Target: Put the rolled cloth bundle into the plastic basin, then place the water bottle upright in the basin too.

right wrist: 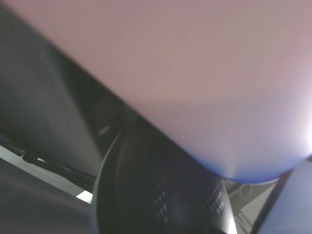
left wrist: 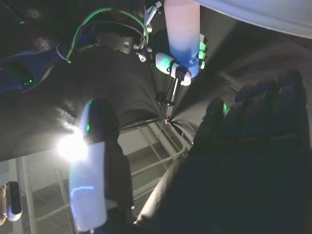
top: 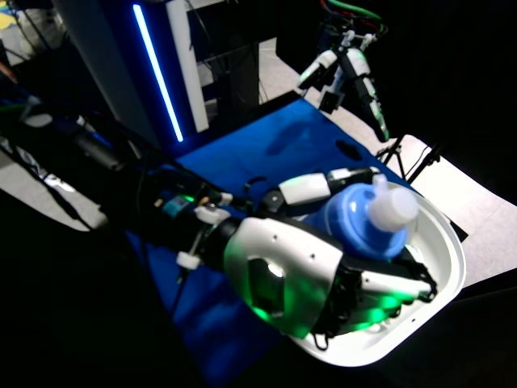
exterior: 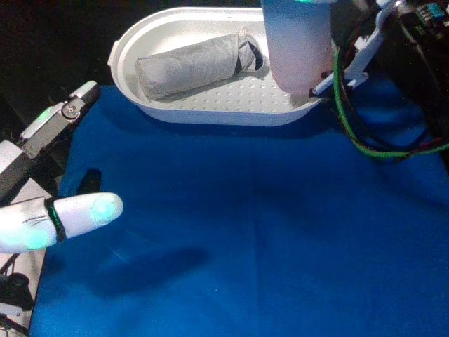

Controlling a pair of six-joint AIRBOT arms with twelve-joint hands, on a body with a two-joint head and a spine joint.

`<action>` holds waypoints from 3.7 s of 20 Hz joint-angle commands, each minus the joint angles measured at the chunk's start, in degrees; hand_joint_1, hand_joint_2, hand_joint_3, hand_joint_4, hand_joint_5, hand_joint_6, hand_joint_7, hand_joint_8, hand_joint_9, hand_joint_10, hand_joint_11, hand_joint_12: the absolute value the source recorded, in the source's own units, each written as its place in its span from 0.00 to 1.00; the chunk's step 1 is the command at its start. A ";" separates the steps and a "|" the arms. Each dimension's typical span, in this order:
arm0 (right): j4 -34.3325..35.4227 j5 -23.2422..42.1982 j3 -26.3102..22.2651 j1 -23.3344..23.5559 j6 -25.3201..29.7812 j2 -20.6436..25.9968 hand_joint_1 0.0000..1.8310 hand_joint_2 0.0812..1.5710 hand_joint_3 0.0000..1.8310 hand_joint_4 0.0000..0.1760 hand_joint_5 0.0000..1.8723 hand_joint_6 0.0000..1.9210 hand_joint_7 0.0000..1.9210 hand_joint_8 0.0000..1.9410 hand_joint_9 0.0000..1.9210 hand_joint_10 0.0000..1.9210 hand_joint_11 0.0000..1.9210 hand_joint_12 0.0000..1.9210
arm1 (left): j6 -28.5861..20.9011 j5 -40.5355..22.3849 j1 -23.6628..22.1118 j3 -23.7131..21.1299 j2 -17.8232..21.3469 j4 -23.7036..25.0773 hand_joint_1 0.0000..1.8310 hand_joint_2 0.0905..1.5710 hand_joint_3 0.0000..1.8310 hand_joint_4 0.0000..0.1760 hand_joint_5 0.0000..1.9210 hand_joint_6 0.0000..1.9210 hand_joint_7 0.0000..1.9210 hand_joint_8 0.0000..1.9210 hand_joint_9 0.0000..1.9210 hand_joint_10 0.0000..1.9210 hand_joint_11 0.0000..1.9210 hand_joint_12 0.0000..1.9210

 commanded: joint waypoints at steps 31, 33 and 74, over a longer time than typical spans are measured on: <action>2.95 8.12 2.28 -2.37 4.02 -1.27 0.35 0.82 0.00 0.16 0.35 0.00 0.37 0.00 0.35 0.00 0.17 0.37 | -1.07 -7.54 -1.35 0.40 -1.36 0.62 0.29 0.52 0.00 1.00 0.00 0.00 0.00 0.00 0.00 0.00 0.00 0.00; 2.95 8.12 2.28 -2.55 4.23 -1.24 0.36 0.82 0.00 0.17 0.33 0.00 0.36 0.00 0.35 0.00 0.16 0.37 | -1.07 -7.56 -1.35 0.38 -1.39 0.60 0.29 0.52 0.00 1.00 0.00 0.00 0.00 0.00 0.00 0.00 0.00 0.00; -8.20 17.23 -17.47 -7.74 6.36 17.49 0.22 0.68 0.00 1.00 0.00 0.00 0.00 0.00 0.00 0.00 0.00 0.00 | -0.90 -7.62 -1.09 -0.30 -0.40 -1.75 0.25 0.55 0.00 1.00 0.00 0.00 0.00 0.00 0.00 0.00 0.00 0.00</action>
